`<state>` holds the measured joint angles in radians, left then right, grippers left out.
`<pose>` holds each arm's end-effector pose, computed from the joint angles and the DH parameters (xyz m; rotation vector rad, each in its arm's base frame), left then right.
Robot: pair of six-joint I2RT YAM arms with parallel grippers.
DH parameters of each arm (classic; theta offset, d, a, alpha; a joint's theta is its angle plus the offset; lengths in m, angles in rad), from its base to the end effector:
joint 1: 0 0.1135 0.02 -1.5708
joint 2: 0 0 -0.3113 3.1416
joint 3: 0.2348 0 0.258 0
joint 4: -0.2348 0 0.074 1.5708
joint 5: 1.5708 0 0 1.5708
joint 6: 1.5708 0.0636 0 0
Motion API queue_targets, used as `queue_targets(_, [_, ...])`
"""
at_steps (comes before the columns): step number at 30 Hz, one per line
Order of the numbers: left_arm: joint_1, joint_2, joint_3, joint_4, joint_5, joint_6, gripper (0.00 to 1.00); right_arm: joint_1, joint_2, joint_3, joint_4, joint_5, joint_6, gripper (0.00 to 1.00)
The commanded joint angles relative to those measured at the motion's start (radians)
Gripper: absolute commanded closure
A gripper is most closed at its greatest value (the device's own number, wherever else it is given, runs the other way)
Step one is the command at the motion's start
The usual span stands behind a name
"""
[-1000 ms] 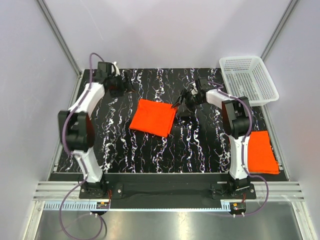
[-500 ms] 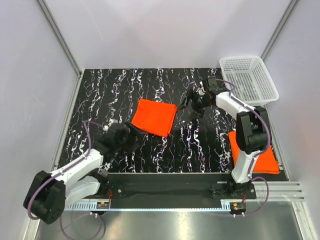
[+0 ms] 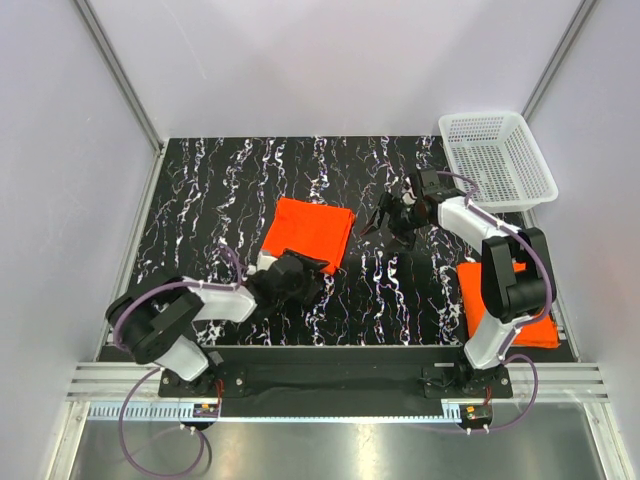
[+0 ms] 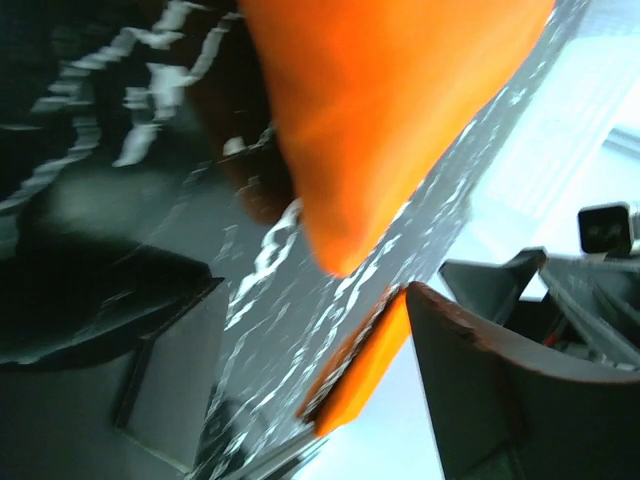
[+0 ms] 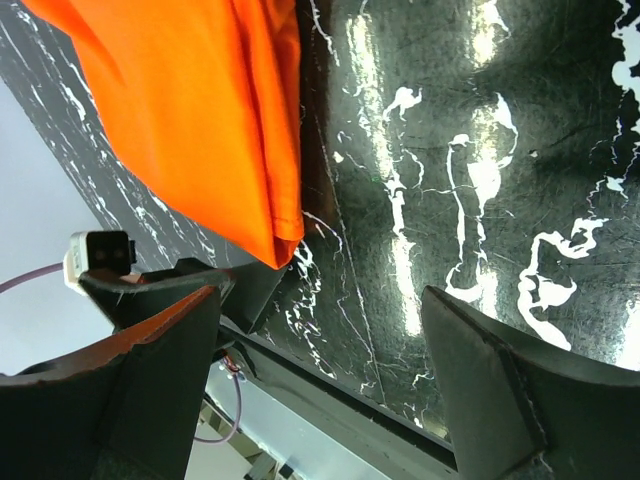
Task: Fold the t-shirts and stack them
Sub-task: Neatly place the folded tshirt to the corner
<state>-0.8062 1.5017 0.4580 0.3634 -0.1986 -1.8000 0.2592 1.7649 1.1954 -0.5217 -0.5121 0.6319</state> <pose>0.2047 -0.1953 0.1516 -1.3019 2.1503 -1.0894 0.3627 0.1284 0.2194 0.3397 2.7606 0.9482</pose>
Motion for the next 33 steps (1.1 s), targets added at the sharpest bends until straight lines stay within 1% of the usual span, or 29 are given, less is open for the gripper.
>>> queue_targets(1, [-0.01, 0.049, 0.042, 0.094, -0.131, -0.076, 0.28, 0.006, -0.055, 0.0, 0.008, 0.021, -0.023, 0.12])
queue_targets(2, [-0.008, 0.066, 0.044, 0.088, -0.14, -0.081, 0.3, 0.008, -0.055, 0.001, 0.008, 0.018, -0.024, 0.12])
queue_targets(3, [-0.01, 0.078, 0.051, 0.092, -0.142, -0.084, 0.34, 0.009, -0.051, 0.003, 0.006, 0.017, -0.027, 0.12])
queue_targets(5, [-0.01, 0.127, 0.06, 0.124, -0.124, -0.091, 0.39, 0.009, -0.041, 0.006, 0.012, 0.007, -0.031, 0.12])
queue_targets(7, [-0.01, 0.156, 0.073, 0.166, -0.11, -0.096, 0.49, 0.009, -0.016, 0.018, 0.017, -0.025, -0.04, 0.11])
queue_targets(9, [-0.01, 0.173, 0.077, 0.177, -0.102, -0.101, 0.54, 0.009, 0.028, 0.046, 0.019, -0.084, -0.061, 0.09])
queue_targets(11, [-0.007, 0.176, 0.073, 0.219, -0.09, -0.093, 0.68, 0.009, 0.062, 0.064, 0.02, -0.115, -0.073, 0.03])
queue_targets(12, [0.007, 0.176, 0.074, 0.23, -0.076, -0.084, 0.73, 0.009, 0.106, 0.087, 0.02, -0.158, -0.09, 0.0])
queue_targets(14, [0.034, 0.169, 0.087, 0.252, -0.016, -0.036, 0.9, 0.009, 0.171, 0.124, 0.02, -0.224, -0.109, 0.0])
queue_targets(15, [0.041, 0.161, 0.09, 0.255, -0.001, -0.026, 0.94, 0.009, 0.186, 0.133, 0.022, -0.238, -0.113, 0.0])
queue_targets(17, [0.055, 0.129, 0.091, 0.256, 0.039, -0.004, 0.97, 0.009, 0.206, 0.151, 0.037, -0.253, -0.116, 0.0])
queue_targets(20, [0.062, 0.088, 0.094, 0.241, 0.074, -0.004, 0.99, 0.009, 0.225, 0.162, 0.09, -0.288, -0.092, 0.0])
queue_targets(23, [0.064, 0.057, 0.094, 0.238, 0.096, -0.01, 1.0, 0.011, 0.249, 0.152, 0.19, -0.348, -0.002, 0.0])
queue_targets(25, [0.065, 0.042, 0.094, 0.223, 0.102, -0.012, 1.0, 0.012, 0.255, 0.133, 0.254, -0.367, 0.087, 0.0])
queue_targets(26, [0.067, 0.023, 0.088, 0.22, 0.102, -0.013, 1.0, 0.014, 0.254, 0.104, 0.32, -0.365, 0.118, 0.0])
queue_targets(27, [0.067, 0.012, 0.084, 0.217, 0.1, -0.016, 1.0, 0.014, 0.255, 0.095, 0.34, -0.355, 0.171, 0.0])
queue_targets(29, [0.071, -0.018, 0.08, 0.203, 0.093, -0.016, 1.0, 0.018, 0.275, 0.082, 0.368, -0.353, 0.224, 0.0])
queue_targets(33, [0.073, -0.043, 0.076, 0.186, 0.094, -0.009, 1.0, 0.034, 0.297, 0.069, 0.405, -0.338, 0.287, 0.0])
